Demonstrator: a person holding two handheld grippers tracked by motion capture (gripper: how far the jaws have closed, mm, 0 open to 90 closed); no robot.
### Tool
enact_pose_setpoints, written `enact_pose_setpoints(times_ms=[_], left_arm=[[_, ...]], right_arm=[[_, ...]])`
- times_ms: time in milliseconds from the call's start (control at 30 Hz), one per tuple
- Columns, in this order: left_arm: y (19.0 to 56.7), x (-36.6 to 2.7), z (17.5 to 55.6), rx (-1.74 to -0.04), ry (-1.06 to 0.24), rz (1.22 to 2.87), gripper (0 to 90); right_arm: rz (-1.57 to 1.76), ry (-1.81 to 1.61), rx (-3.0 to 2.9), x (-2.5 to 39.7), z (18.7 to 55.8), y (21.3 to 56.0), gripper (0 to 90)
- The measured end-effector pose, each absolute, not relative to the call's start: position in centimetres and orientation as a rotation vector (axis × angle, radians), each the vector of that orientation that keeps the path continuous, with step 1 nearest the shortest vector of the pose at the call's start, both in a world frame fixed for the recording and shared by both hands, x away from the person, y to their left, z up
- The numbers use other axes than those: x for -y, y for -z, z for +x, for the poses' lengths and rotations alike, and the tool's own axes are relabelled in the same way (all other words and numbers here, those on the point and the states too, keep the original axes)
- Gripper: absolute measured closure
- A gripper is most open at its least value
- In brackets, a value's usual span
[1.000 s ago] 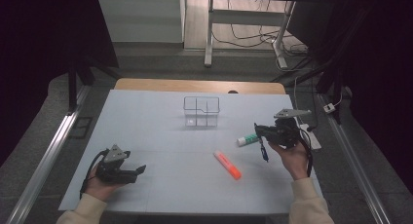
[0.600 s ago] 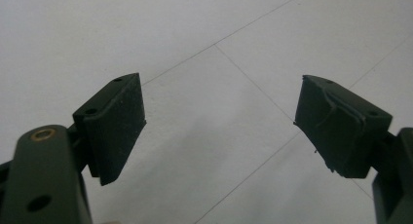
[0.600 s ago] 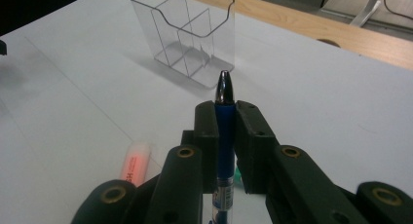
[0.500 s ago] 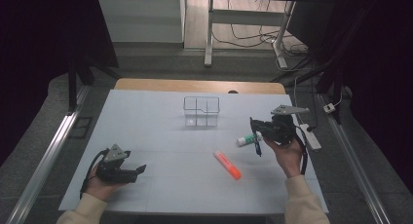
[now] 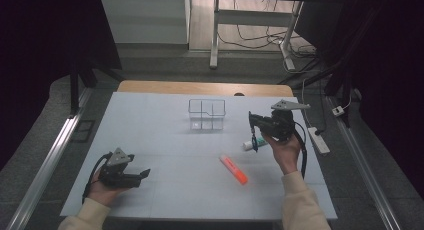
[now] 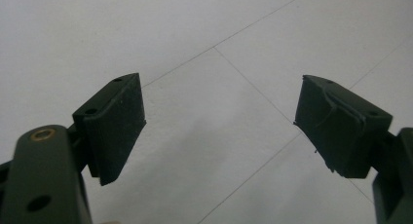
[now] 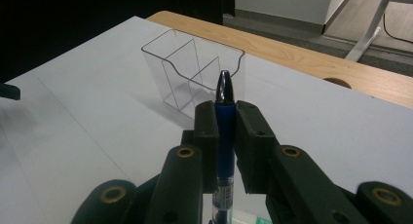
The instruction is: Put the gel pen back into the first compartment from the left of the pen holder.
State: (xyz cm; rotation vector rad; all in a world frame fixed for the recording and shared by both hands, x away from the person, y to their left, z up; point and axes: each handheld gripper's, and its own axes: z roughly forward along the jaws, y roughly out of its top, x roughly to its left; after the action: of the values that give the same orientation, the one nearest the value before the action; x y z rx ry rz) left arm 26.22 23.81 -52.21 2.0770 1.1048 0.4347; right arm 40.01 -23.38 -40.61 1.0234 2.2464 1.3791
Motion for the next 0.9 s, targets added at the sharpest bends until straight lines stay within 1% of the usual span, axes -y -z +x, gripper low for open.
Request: enact_pose_setpoints(times_ms=[633,900], left_arm=[[52.2,-23.6,26.3,-1.105,-0.433,2.082,18.2],[52.2,-23.7,26.3,-1.107,-0.431,2.080,18.2]], right_arm=[[1.045,-1.397,-2.226,21.9,41.4,40.8,80.0],[1.032,-1.404,-2.223,20.2,42.2,40.3,80.1]])
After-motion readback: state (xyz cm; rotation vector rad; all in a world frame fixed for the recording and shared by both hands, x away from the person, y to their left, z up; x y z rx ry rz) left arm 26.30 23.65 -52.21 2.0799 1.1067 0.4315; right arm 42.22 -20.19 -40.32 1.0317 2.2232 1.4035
